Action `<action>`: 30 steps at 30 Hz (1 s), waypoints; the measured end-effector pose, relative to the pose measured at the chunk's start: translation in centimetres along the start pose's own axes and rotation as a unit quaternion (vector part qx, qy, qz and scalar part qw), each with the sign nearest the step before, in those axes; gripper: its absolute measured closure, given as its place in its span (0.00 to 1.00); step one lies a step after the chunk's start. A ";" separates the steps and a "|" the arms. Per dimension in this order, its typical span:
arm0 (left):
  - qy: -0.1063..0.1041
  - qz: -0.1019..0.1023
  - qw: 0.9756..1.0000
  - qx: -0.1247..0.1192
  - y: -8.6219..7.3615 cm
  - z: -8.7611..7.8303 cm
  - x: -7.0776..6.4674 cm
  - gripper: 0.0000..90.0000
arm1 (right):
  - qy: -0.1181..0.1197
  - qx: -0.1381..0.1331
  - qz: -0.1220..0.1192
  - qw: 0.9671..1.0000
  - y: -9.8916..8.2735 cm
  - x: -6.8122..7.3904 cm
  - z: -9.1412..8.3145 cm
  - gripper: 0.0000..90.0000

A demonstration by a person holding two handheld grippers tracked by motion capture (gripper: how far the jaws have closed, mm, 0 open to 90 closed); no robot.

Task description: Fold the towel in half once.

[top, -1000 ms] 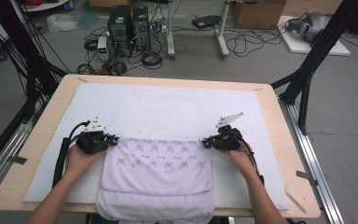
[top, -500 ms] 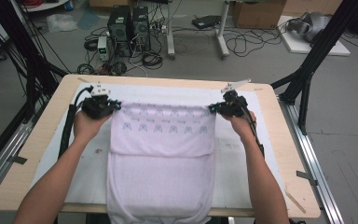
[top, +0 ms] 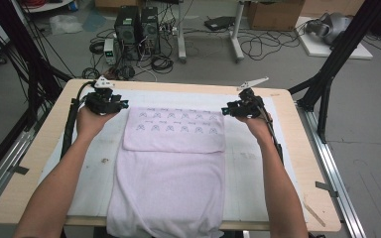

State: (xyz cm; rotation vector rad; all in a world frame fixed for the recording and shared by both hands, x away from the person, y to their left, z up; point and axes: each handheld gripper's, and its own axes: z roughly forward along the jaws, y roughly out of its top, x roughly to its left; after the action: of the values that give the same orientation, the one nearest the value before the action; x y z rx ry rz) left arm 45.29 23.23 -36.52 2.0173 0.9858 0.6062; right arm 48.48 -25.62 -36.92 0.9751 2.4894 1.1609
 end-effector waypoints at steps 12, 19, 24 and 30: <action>-0.074 0.028 0.997 0.012 -5.5 -1.6 -3.7 0.62 | 0.023 0.003 -0.032 0.999 -3.9 4.7 0.4 0.56; -0.114 0.042 0.992 0.028 -7.7 -1.5 -5.0 0.68 | 0.035 0.014 -0.044 0.998 -6.3 6.3 1.3 0.59; -0.125 0.050 0.989 0.052 -8.5 -0.7 -5.6 0.68 | 0.041 0.022 -0.051 0.998 -7.0 7.1 2.1 0.59; -0.116 0.059 0.989 0.064 -8.5 -0.1 -6.0 0.96 | 0.045 0.026 -0.058 0.997 -7.7 7.3 3.1 0.85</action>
State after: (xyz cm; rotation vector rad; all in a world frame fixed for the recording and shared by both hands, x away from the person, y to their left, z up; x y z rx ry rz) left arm 38.10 21.68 -43.86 2.2136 0.7872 0.3667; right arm 40.79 -22.58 -44.21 0.7961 2.6197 1.1344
